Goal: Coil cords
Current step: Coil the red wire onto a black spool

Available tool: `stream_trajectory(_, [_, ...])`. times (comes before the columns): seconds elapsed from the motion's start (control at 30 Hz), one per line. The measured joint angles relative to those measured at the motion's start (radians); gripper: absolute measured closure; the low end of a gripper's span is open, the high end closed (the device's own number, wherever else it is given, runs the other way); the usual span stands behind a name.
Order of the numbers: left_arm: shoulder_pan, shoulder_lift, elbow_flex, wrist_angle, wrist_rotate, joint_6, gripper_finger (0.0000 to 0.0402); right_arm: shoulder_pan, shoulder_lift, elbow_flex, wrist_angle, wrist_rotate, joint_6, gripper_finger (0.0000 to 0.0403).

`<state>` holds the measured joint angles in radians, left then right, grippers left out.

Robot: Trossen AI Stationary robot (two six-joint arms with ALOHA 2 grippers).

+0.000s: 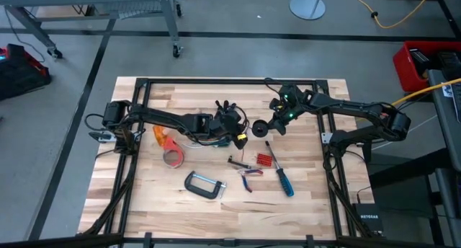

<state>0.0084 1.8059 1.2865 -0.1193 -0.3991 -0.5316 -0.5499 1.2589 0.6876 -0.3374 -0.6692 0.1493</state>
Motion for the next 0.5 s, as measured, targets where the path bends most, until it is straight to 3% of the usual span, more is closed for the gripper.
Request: stream_trajectory(0.5, [-0.023,0.000,-0.004,-0.052,0.082,0.022,0.0341,0.000,0.002,-0.004,0.032,0.014,0.001,0.0402])
